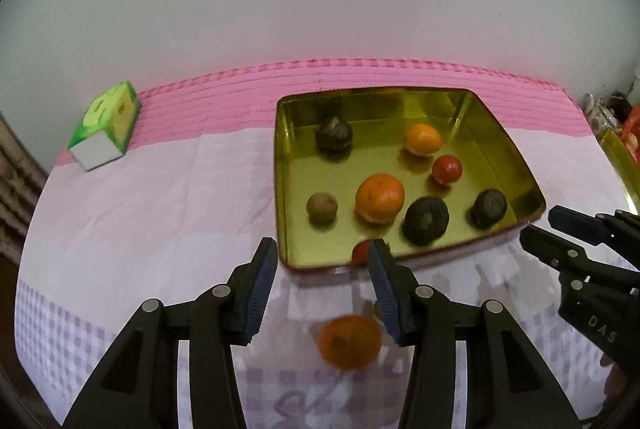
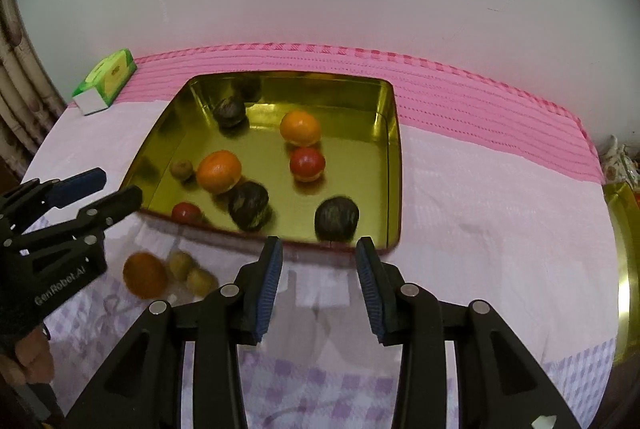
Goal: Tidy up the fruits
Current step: 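Withdraw both grippers from the tin back over the loose fruits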
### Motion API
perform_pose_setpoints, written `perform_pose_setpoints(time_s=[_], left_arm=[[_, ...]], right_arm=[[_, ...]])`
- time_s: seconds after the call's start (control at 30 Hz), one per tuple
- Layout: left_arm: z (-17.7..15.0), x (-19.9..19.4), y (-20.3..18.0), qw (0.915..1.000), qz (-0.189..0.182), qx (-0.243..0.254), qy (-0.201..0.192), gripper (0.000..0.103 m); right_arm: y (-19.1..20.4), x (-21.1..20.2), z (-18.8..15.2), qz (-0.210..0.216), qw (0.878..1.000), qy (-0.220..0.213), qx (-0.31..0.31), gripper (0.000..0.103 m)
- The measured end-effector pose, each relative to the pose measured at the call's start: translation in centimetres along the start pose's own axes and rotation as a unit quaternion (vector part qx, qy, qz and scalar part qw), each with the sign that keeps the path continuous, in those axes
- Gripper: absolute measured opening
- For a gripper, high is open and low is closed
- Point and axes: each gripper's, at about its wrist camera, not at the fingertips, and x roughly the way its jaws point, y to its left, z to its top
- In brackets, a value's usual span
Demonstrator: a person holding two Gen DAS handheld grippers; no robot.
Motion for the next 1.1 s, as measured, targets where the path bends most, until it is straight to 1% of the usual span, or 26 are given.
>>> perform_pose_setpoints(time_s=[0.17,0.3,0.53,0.7,1.1], left_arm=[[-2.1,-0.8,1.2,0.9998,0.012,-0.014,0.008,0.049],[-4.1,-1.2,2.0,0.9995,0.013,-0.024,0.017,0.049],[-7.8,-0.5,2.5,0.9982,0.019,-0.036,0.044,0.049],[-9.3,-0.3,2.4,0.9978,0.021,-0.036,0.051,0.049],[-10.4,0.4,3.0,0.9971,0.02,-0.045,0.058,0.049]], right_arm=[[0.0,-0.9,-2.5,0.001,1.0,0.006,0.001,0.036],[0.2,-1.0,-4.4,0.001,1.0,0.015,0.004,0.036],[1.4,-0.5,-7.4,0.013,0.999,0.038,0.002,0.036],[2.3,0.0,-8.1,0.019,0.999,0.047,-0.005,0.036],[3.5,1.0,-7.9,0.027,0.998,0.052,-0.014,0.036]])
